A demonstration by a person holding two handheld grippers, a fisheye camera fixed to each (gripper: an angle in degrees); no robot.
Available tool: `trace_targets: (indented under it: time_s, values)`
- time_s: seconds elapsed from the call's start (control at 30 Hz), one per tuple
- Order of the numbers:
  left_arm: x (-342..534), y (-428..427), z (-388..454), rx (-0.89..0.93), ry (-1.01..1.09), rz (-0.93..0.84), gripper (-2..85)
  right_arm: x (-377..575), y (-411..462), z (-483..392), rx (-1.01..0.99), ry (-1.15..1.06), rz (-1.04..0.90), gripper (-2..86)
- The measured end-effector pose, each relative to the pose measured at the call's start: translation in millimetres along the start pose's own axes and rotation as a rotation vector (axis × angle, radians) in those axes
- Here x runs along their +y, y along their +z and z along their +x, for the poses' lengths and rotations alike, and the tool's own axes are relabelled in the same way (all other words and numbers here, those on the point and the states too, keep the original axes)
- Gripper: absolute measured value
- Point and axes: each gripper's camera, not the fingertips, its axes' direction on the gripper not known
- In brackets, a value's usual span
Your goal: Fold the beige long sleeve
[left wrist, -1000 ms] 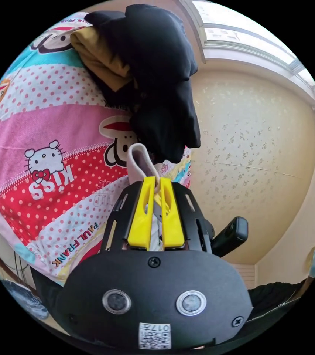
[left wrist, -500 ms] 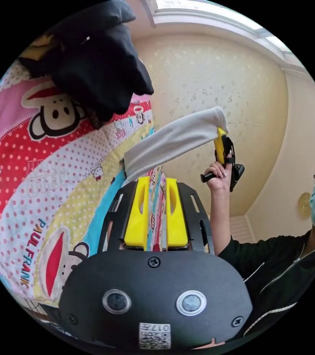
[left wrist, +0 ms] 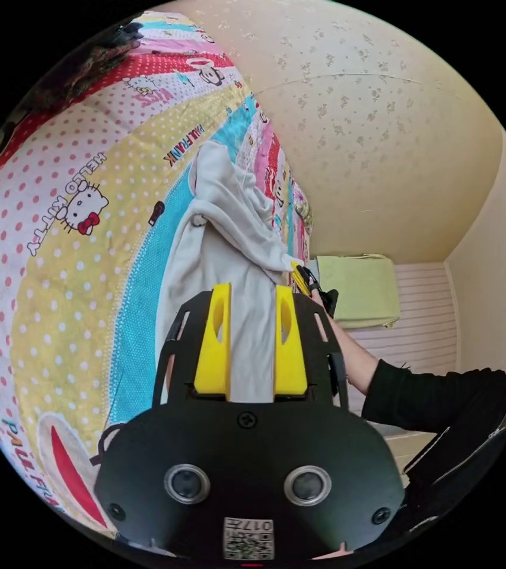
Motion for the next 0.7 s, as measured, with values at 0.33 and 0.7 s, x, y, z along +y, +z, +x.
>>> trace_targets:
  time_s: [0.33, 0.7]
  values:
    - [-14, 65, -45, -0.473, 0.053, 0.005, 10.2, 8, -37, 18, 0.088, 0.020, -0.067, 7.7]
    - [-92, 73, -82, -0.506, 0.340, -0.036, 11.5, 31, 92, -276, -0.169, -0.840, -0.504, 9.7]
